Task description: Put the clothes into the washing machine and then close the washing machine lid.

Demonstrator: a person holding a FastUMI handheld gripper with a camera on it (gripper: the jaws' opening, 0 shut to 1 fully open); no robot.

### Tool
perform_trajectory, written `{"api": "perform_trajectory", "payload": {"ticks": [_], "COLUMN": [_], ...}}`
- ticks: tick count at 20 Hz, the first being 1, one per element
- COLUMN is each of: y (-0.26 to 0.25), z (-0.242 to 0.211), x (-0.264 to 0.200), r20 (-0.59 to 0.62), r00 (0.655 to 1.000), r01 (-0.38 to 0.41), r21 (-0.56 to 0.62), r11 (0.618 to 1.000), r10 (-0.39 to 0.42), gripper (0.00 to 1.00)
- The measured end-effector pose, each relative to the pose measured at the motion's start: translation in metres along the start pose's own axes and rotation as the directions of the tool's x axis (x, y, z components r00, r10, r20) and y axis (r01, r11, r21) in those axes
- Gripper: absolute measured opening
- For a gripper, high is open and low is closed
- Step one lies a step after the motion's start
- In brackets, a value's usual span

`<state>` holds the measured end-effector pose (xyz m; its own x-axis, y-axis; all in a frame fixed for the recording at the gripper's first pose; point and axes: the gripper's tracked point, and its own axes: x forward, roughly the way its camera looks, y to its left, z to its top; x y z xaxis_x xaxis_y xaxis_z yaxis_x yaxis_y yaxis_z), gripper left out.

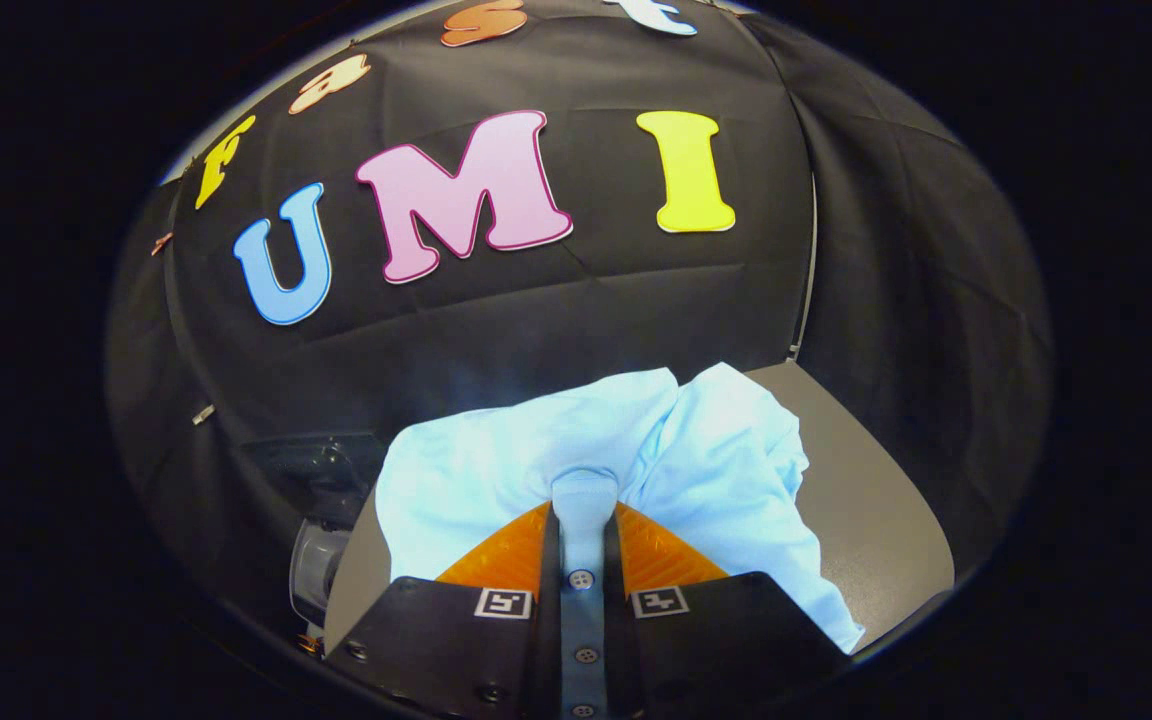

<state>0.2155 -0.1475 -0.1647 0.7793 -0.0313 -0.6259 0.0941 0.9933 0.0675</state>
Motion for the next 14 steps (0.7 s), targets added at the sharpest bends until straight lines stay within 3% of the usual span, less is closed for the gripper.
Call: {"api": "perform_trajectory", "payload": {"ticks": [4,7,14], "y": [0.018,0.049,0.143], "z": [0.029,0.06,0.105], "x": [-0.022,-0.051,-0.106], "r20": [0.071,0.148,0.236], "r00": [0.997,0.984,0.947], "r01": [-0.037,-0.107,-0.215], "r21": [0.024,0.041,-0.042], "r11": [0.999,0.993,0.976], "r10": [0.035,0.1,0.219], "gripper": [0.21,0.21,0.21]}}
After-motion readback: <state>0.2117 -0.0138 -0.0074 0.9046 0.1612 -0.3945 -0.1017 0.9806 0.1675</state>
